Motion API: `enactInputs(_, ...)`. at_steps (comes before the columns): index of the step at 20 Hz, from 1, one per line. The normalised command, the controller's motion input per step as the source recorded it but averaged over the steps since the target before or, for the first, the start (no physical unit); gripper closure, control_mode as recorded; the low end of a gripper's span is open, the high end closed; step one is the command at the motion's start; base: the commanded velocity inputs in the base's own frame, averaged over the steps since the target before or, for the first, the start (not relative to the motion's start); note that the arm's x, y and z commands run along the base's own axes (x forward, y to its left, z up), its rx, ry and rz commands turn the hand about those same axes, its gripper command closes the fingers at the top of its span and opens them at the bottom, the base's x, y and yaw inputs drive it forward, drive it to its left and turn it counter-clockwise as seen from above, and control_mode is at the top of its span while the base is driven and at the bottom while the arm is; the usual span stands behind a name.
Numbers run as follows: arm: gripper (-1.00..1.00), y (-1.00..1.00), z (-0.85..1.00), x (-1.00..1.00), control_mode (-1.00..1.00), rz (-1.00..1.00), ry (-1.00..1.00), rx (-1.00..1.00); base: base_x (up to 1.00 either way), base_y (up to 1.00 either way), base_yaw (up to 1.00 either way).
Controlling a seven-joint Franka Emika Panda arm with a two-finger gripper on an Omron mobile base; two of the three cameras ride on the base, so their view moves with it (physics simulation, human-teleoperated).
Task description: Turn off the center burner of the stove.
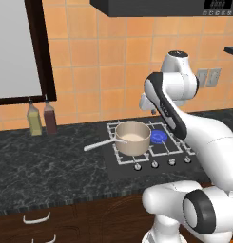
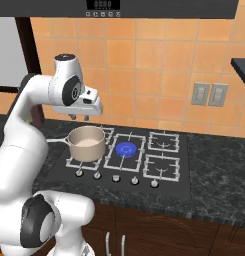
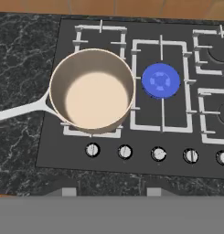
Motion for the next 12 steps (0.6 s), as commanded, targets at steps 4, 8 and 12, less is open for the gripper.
enactInputs(4, -1.0, -0.31, -0.01, -0.21, -1.0, 0.0, -0.02, 0.04, 0.0, 0.0, 0.0)
enactInputs(8, -1.0, -0.78, -0.07, -0.62, -1.0, 0.03, -0.13, 0.19, 0.0, 0.0, 0.0)
enactInputs(12, -1.0, -0.26, 0.0, -0.51, -1.0, 0.06, -0.09, 0.01, 0.0, 0.0, 0.0)
